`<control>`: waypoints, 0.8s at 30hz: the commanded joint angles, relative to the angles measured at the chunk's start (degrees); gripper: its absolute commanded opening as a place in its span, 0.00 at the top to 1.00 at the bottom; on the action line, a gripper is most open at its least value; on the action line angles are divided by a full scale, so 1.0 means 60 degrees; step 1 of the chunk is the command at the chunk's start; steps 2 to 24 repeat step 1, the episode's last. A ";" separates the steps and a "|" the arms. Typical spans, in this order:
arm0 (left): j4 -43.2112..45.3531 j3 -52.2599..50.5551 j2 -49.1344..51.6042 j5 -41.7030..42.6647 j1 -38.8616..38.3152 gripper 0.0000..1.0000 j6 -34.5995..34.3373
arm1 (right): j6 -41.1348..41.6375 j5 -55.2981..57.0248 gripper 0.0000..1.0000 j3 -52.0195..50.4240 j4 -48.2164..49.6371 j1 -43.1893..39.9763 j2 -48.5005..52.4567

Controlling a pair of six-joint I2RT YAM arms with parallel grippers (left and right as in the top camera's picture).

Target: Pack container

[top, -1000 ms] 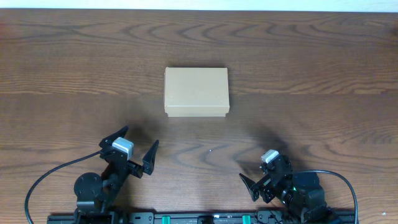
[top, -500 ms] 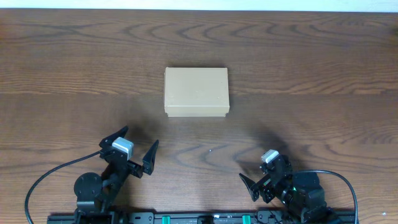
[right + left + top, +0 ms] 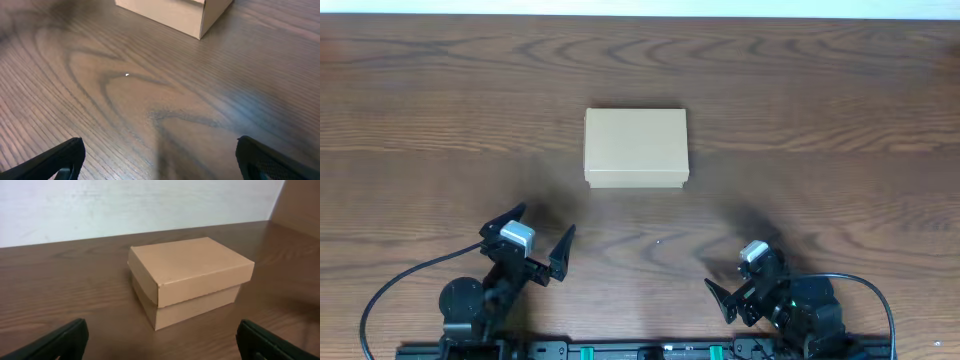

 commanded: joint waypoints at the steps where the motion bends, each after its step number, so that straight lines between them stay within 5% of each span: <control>1: -0.0066 -0.0284 -0.0084 0.0095 -0.0018 0.04 0.0000 | 0.0127 0.0055 0.01 -0.0098 0.0007 0.0098 -0.0084; 24: -0.0066 -0.0284 -0.0084 0.0095 -0.0018 0.04 0.0000 | 0.0127 0.0055 0.01 -0.0098 0.0007 0.0098 -0.0084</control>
